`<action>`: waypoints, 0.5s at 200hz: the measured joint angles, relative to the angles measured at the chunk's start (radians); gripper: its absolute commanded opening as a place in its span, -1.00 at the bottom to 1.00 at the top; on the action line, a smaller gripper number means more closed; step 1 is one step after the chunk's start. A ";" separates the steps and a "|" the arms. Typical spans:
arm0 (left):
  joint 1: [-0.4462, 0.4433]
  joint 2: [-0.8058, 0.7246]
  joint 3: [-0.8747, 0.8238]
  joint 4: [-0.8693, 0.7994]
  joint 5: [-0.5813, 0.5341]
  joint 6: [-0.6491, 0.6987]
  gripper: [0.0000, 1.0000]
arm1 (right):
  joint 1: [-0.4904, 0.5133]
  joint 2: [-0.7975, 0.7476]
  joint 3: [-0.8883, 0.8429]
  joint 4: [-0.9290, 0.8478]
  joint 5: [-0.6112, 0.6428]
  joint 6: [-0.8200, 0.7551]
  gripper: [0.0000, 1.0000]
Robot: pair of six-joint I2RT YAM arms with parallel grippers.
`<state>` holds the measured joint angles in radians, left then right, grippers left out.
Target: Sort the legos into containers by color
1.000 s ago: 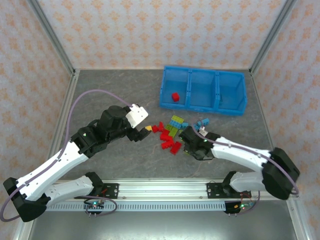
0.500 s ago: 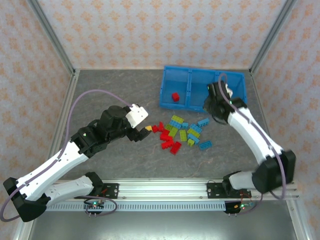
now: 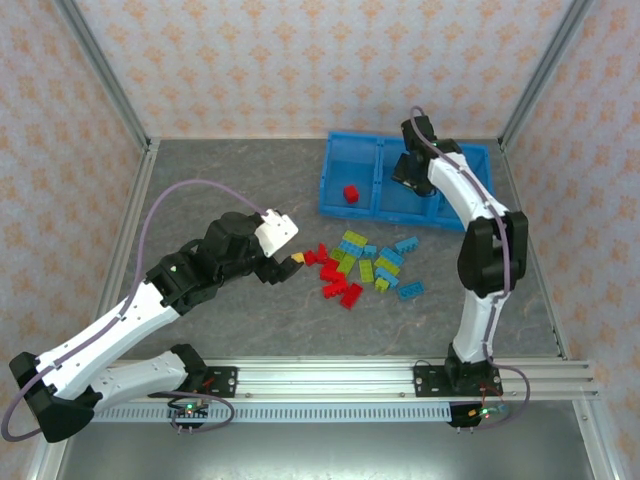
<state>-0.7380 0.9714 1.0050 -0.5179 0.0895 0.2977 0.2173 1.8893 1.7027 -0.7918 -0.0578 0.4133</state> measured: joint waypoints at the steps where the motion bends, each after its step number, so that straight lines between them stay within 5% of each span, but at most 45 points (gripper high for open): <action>1: 0.000 0.000 0.000 0.000 0.000 0.000 0.69 | 0.000 -0.010 -0.011 0.003 -0.001 -0.001 0.11; 60: 0.000 0.000 0.000 0.000 0.036 -0.001 0.71 | 0.000 -0.725 -0.551 -0.039 0.016 0.115 0.26; 100: 0.000 0.030 0.000 0.001 0.064 -0.002 0.72 | 0.010 -0.975 -0.948 -0.064 -0.088 0.325 0.49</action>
<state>-0.7380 1.0016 1.0050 -0.5171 0.1539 0.2958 0.2272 0.9138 0.7547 -0.8562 -0.1455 0.7387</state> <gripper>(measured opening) 0.860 0.684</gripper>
